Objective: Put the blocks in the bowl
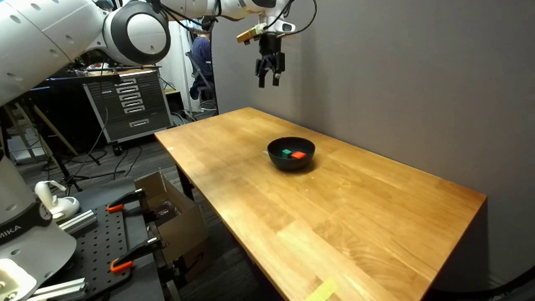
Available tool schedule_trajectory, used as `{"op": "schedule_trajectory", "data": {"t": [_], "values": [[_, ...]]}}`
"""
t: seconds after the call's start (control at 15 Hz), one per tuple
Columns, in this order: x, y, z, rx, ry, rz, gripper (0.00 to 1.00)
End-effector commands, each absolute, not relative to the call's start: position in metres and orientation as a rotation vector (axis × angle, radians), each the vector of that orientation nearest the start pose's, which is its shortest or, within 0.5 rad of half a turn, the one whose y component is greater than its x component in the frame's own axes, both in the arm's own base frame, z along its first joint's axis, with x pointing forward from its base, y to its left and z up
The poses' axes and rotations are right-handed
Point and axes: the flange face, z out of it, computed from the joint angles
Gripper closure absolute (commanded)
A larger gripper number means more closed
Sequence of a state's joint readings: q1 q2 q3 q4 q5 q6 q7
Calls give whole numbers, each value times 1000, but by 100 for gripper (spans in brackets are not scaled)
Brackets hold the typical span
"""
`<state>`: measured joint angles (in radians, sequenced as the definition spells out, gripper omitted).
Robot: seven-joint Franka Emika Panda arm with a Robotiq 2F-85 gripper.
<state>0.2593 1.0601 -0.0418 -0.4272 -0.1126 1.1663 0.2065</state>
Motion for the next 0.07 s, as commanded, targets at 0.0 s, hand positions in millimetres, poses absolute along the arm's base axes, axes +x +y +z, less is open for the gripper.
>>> {"op": "schedule_trajectory", "data": {"t": [0.0], "values": [[721, 163, 410, -3313, -1, 476, 0]]}}
